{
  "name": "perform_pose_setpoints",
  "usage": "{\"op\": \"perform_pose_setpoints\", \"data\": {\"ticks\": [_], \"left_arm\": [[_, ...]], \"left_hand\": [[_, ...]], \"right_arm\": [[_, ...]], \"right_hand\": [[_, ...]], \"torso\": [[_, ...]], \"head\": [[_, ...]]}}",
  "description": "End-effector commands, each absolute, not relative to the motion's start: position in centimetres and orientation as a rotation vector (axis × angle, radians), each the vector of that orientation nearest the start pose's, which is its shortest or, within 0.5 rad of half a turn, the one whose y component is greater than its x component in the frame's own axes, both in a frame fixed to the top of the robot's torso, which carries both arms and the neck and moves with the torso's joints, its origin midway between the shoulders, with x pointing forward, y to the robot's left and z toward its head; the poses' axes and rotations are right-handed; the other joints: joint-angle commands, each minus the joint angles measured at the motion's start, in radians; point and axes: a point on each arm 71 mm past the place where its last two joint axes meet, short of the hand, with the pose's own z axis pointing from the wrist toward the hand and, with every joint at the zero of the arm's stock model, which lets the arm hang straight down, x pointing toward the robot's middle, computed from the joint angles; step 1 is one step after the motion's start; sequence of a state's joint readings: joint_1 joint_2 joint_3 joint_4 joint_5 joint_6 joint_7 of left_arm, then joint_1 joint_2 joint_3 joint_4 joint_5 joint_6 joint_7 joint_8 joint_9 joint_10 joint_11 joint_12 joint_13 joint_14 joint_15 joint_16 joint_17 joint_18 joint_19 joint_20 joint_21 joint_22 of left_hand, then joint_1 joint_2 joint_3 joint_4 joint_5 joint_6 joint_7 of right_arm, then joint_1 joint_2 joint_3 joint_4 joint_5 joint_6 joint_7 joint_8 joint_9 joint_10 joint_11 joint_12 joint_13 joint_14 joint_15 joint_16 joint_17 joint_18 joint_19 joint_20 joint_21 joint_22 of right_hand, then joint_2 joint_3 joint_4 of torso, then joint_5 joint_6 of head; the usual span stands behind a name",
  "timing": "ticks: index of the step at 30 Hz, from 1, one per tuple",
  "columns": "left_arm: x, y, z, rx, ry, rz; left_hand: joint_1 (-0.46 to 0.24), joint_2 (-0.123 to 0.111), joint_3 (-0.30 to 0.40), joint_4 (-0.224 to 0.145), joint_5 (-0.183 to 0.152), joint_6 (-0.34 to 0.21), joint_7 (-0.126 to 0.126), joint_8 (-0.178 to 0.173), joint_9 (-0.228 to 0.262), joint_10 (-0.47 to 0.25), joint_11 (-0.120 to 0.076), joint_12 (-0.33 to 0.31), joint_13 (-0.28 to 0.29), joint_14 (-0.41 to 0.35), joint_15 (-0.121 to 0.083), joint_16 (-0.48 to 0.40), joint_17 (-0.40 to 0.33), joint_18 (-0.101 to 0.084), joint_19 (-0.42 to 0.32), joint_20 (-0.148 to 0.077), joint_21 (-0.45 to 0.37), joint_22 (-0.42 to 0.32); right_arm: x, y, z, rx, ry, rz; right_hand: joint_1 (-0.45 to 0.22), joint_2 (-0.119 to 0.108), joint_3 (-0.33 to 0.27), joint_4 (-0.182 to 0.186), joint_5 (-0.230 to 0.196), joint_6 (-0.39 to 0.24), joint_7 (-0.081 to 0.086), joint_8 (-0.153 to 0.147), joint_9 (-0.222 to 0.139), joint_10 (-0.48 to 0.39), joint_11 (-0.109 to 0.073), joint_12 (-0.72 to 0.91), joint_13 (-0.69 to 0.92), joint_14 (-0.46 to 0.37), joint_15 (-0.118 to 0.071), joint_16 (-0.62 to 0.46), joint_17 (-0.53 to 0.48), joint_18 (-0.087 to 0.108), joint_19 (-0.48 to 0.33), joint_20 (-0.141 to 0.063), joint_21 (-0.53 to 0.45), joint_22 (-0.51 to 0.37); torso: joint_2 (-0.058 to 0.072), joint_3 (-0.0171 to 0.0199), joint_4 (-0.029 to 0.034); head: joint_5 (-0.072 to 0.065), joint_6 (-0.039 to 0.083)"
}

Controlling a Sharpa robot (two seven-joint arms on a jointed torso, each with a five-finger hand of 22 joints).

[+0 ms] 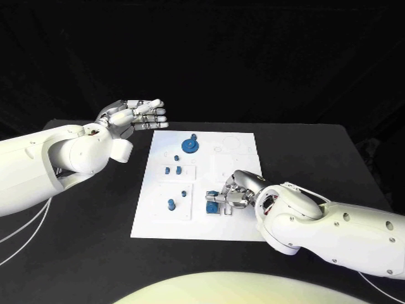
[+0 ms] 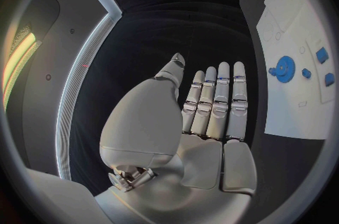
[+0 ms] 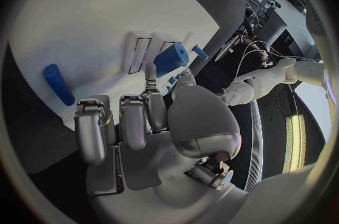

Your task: Assemble the parts on the task board

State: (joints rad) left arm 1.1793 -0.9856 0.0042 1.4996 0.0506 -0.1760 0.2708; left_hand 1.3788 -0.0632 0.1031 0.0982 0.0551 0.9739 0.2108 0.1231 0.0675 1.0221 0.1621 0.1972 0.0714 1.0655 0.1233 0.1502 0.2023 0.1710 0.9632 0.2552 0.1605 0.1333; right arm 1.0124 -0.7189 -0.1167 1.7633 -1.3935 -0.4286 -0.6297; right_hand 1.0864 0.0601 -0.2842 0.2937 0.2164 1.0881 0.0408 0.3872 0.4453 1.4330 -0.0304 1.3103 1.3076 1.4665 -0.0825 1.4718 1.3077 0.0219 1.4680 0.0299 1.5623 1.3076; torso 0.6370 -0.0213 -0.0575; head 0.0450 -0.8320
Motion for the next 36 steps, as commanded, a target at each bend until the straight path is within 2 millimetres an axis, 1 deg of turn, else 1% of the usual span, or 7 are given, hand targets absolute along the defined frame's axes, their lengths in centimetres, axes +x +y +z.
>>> {"op": "perform_pose_setpoints", "data": {"ticks": [1,10,14,19,23,28,36], "left_arm": [[48.9,28.1,-17.9,-1.264,1.464,-1.513],[48.9,28.2,-17.9,-1.265,1.465,-1.512],[48.9,28.2,-17.9,-1.265,1.466,-1.511],[48.9,28.4,-18.0,-1.267,1.465,-1.508],[48.9,28.3,-18.0,-1.267,1.466,-1.508],[48.9,28.2,-18.0,-1.266,1.469,-1.511],[48.9,28.2,-18.0,-1.267,1.469,-1.510]], "left_hand": [[0.006,0.002,-0.006,-0.001,-0.006,0.000,0.007,-0.004,-0.002,0.007,0.002,-0.005,-0.002,0.008,0.001,-0.002,-0.001,0.014,0.005,0.000,-0.006,-0.001],[0.007,0.002,-0.006,-0.001,-0.006,-0.001,0.007,-0.004,-0.002,0.006,0.002,-0.006,-0.002,0.008,0.001,-0.002,-0.001,0.014,0.005,0.000,-0.006,-0.002],[0.007,0.002,-0.006,-0.001,-0.006,-0.001,0.007,-0.004,-0.002,0.006,0.002,-0.006,-0.002,0.008,0.001,-0.002,-0.001,0.014,0.005,0.000,-0.006,-0.002],[0.007,0.002,-0.006,-0.001,-0.006,-0.001,0.007,-0.004,-0.002,0.006,0.002,-0.006,-0.002,0.008,0.001,-0.002,-0.001,0.014,0.005,0.000,-0.006,-0.002],[0.007,0.002,-0.006,-0.001,-0.006,-0.001,0.007,-0.004,-0.002,0.006,0.002,-0.006,-0.002,0.008,0.001,-0.002,-0.001,0.014,0.005,0.000,-0.006,-0.002],[0.007,0.002,-0.006,-0.001,-0.006,-0.001,0.007,-0.004,-0.002,0.006,0.002,-0.006,-0.002,0.008,0.001,-0.002,-0.001,0.014,0.005,0.000,-0.006,-0.002],[0.007,0.002,-0.006,-0.001,-0.006,-0.001,0.007,-0.004,-0.002,0.006,0.002,-0.006,-0.002,0.008,0.001,-0.002,-0.001,0.014,0.005,0.000,-0.006,-0.002]], "right_arm": [[37.9,-10.6,-27.0,0.122,1.984,0.556],[37.5,-10.7,-26.5,0.110,1.946,0.578],[36.9,-10.9,-26.0,0.100,1.932,0.615],[36.2,-11.2,-25.5,0.083,1.932,0.650],[36.2,-11.3,-25.6,0.077,1.942,0.647],[36.4,-11.3,-25.9,0.068,1.959,0.635],[36.8,-11.1,-26.3,0.056,1.978,0.614]], "right_hand": [[-0.012,-0.005,-0.008,-0.002,-0.009,-0.007,0.002,0.005,0.001,0.004,0.003,-0.006,0.039,0.069,-0.005,0.000,0.079,-0.019,0.097,-0.005,-0.005,0.259],[-0.018,-0.009,-0.012,-0.003,-0.022,-0.009,0.002,0.006,0.003,0.002,0.003,-0.010,0.037,0.068,-0.004,-0.002,0.078,-0.018,0.096,-0.004,-0.007,0.258],[0.019,-0.012,-0.005,-0.011,-0.009,-0.010,0.002,0.009,0.006,0.005,0.003,-0.008,0.041,0.069,-0.005,-0.001,0.080,-0.019,0.097,-0.004,-0.005,0.259],[0.095,-0.018,0.007,-0.032,0.040,-0.012,0.000,0.012,0.010,0.009,0.002,-0.004,0.048,0.070,-0.006,0.003,0.087,-0.019,0.098,-0.005,-0.002,0.260],[0.116,-0.019,0.009,-0.039,0.046,-0.013,0.000,0.013,0.011,0.010,0.001,-0.002,0.051,0.071,-0.006,0.004,0.090,-0.020,0.099,-0.005,0.000,0.261],[0.129,-0.018,0.012,-0.043,0.050,-0.013,0.000,0.013,0.012,0.010,0.001,-0.002,0.051,0.071,-0.006,0.005,0.091,-0.020,0.099,-0.006,0.001,0.261],[0.163,-0.013,0.020,-0.058,0.054,-0.013,-0.001,0.015,0.013,0.012,0.001,-0.001,0.055,0.071,-0.007,0.006,0.092,-0.020,0.100,-0.006,0.002,0.261]], "torso": [[0.000,0.0004,0.0001],[0.000,0.0006,0.0018],[0.001,0.0004,0.0021],[-0.001,-0.0005,-0.0006],[-0.001,-0.0002,-0.0014],[-0.001,-0.0009,0.0037],[0.000,-0.0008,0.0032]], "head": [[0.000,0.000],[-0.003,0.000],[-0.001,0.001],[0.000,0.001],[-0.002,0.003],[-0.005,0.003],[-0.002,0.003]]}}
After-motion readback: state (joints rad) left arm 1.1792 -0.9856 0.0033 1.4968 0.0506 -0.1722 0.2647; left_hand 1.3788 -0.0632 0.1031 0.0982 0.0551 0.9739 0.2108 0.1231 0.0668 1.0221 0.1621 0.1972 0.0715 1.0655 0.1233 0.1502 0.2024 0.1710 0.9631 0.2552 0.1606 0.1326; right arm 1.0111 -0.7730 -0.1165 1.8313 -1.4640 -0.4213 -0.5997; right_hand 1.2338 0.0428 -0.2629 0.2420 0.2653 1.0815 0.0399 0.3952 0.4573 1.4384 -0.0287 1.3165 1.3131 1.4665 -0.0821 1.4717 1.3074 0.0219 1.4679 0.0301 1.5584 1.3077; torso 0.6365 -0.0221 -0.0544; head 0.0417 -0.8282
